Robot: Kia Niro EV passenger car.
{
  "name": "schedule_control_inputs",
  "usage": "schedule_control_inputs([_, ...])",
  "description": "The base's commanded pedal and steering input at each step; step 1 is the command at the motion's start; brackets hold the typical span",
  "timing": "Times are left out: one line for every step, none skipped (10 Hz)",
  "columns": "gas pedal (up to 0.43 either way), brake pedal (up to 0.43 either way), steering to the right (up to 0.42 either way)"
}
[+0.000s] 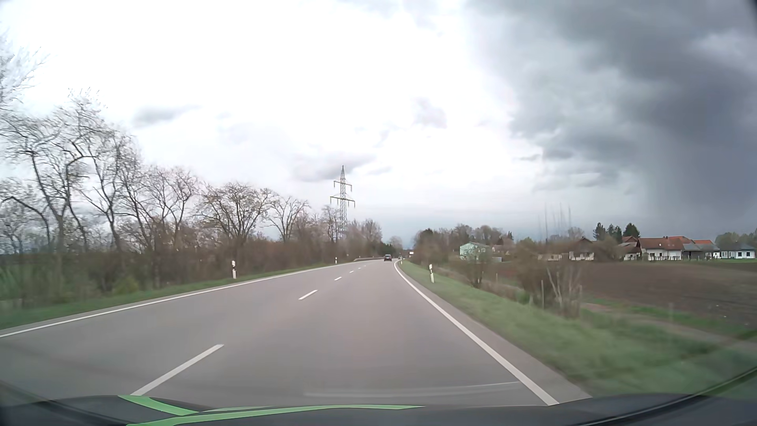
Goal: Follow the waypoints while adhering to traffic rules and regulations
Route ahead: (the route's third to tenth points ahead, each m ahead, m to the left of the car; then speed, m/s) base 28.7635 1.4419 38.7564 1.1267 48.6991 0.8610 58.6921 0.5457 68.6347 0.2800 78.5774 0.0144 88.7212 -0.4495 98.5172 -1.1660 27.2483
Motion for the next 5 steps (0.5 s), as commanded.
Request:
schedule_control_inputs([0.248, 0.000, 0.003])
schedule_control_inputs([0.248, 0.000, 0.003])
schedule_control_inputs([0.248, 0.000, 0.003])
schedule_control_inputs([0.248, 0.000, 0.003])
schedule_control_inputs([0.248, 0.000, 0.003])
